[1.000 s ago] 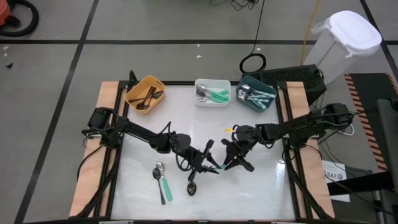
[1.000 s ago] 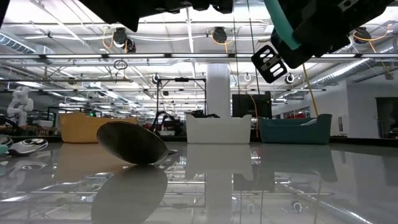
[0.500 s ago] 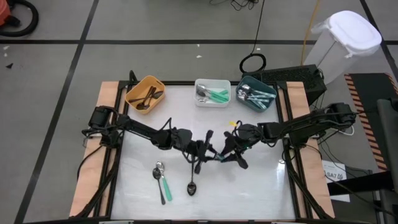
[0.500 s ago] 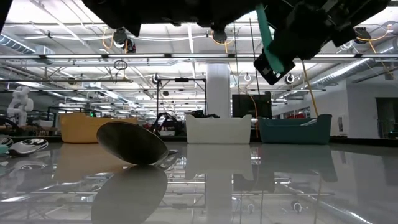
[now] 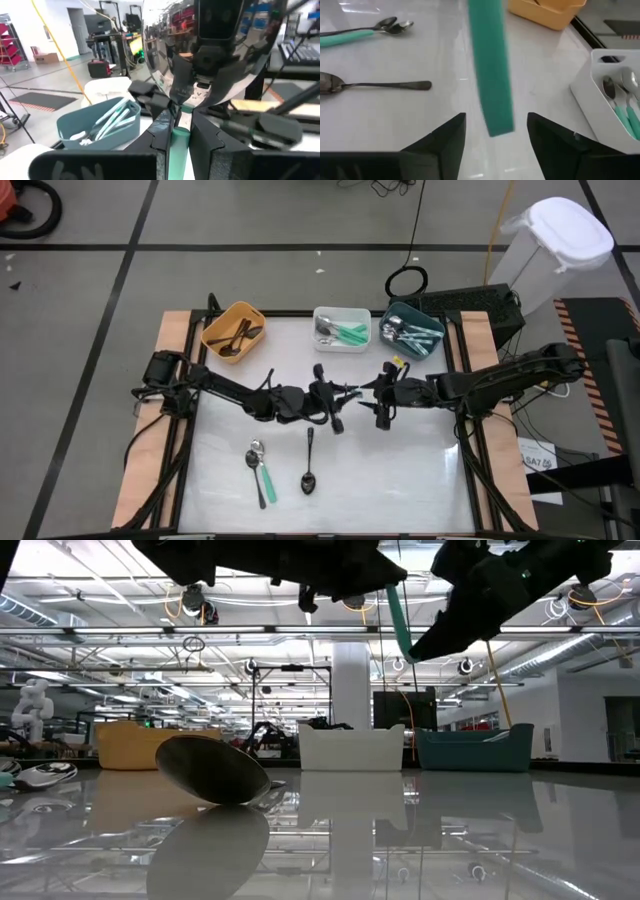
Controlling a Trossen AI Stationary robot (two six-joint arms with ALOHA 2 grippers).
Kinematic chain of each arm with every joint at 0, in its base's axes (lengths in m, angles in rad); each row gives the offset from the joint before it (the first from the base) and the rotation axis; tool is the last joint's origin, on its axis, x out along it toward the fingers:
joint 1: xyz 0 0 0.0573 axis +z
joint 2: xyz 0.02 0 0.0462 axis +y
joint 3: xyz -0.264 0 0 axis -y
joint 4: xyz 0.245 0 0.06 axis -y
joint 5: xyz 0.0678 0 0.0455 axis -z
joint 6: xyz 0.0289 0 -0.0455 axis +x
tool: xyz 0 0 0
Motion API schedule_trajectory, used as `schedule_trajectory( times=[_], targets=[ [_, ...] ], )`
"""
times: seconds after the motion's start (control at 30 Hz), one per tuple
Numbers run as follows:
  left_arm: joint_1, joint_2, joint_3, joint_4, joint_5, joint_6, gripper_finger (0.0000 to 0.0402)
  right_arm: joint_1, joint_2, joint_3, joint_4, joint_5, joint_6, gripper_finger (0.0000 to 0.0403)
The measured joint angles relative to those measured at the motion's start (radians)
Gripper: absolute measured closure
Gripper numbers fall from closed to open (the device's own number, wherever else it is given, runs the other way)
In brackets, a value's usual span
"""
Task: Sort silverware by color (type)
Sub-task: Put the blue spoon into the white bin
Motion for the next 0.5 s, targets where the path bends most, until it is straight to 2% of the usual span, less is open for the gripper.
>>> schedule_trajectory(
  times=[0.37, 0.5],
  targets=[
    [-0.021, 0.0, 0.0, 0.026, -0.002, -0.032, 0.0362, 0.001, 0.045, 0.0, 0.043, 0.0, -0.048, 0.0196],
    [-0.02, 0.0, 0.0, 0.026, -0.002, -0.052, 0.0362, 0.001, 0.046, 0.0, 0.093, -0.003, -0.051, 0.0211]
  ],
)
